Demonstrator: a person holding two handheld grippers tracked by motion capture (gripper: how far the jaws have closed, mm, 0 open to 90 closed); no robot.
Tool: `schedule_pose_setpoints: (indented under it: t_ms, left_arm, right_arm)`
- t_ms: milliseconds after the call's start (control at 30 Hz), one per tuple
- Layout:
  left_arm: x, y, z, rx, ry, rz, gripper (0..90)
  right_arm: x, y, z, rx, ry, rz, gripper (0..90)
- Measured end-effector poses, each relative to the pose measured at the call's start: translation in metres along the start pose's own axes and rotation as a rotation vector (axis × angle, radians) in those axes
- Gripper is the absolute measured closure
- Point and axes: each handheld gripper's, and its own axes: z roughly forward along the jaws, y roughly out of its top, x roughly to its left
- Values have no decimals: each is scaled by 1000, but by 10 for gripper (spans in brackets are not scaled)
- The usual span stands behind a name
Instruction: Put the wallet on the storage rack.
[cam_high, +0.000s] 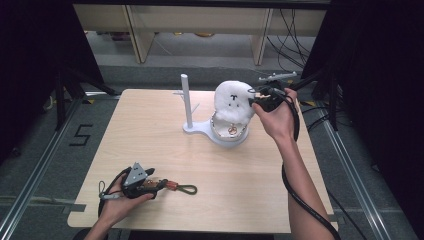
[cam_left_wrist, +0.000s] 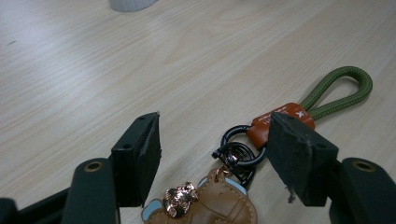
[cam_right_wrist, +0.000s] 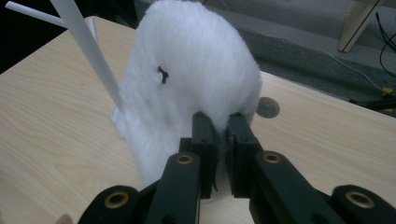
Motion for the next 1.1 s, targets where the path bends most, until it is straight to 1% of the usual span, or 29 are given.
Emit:
schedule_pose_setpoints:
  t_ms: [33,133,167,233,300,333,367,400,433,467,533,567,600,633,667,700,800,833,900,967,1100]
  left_arm:
    - [0,0,0,0,0,0,346]
    - [0,0,0,-1,-1,0,346]
    - [0,0,0,-1,-1,0,345]
    - [0,0,0,-1,-1,0,345]
    - [0,0,0,-4,-2,-5,345]
    - [-1,0,0,-2,3,-4,345]
    - [-1,0,0,-3,2,-5,345]
    - [0,0,0,10,6,9,345]
    - [0,0,0,7,5,6,345]
    - [-1,0,0,-2,2,-5,345]
    - [0,0,0,4,1,3,345]
    - [1,-1,0,11,2,10,345]
    - [1,-1,0,10,1,9,345]
    - [1,-1,0,11,1,10,345]
    - [1,-1,0,10,1,9,345]
    - [1,-1,0,10,1,8,345]
    - [1,0,0,9,1,8,345]
    - [1,-1,0,9,2,7,345]
    - [1,-1,0,6,-1,3,345]
    - [0,-1,1,4,-3,1,345]
    - [0,0,1,5,-2,0,345]
  right_arm:
    - [0,1,3,-2,0,3,844]
    - [-2,2,7,-9,-11,-12,844]
    - [-2,2,8,-1,-7,6,844]
    - [-4,2,12,-3,-12,7,844]
    - [-6,2,16,-16,-23,-5,844]
    - [-5,1,17,-8,-18,14,844]
    - [-6,1,19,-11,-23,11,843]
    - [-9,1,22,-23,-27,-15,844]
    - [-7,1,23,-16,-32,1,844]
    - [-8,1,23,-15,-35,-4,843]
    - [-9,-1,28,-19,-29,-8,843]
    - [-8,-1,29,-8,-38,-9,843]
    - [-7,-2,29,3,-40,1,842]
    - [-7,-3,31,3,-39,4,842]
    - [-8,-4,32,5,-39,-11,842]
    - [-7,-5,34,7,-35,2,842]
    - [-9,-8,36,24,-48,-28,841]
    - [-8,-9,37,32,-48,-21,840]
    - [-7,-12,38,47,-52,-24,840]
    - [-9,-14,39,56,-48,-38,839]
    - [-10,-20,42,81,-52,-45,837]
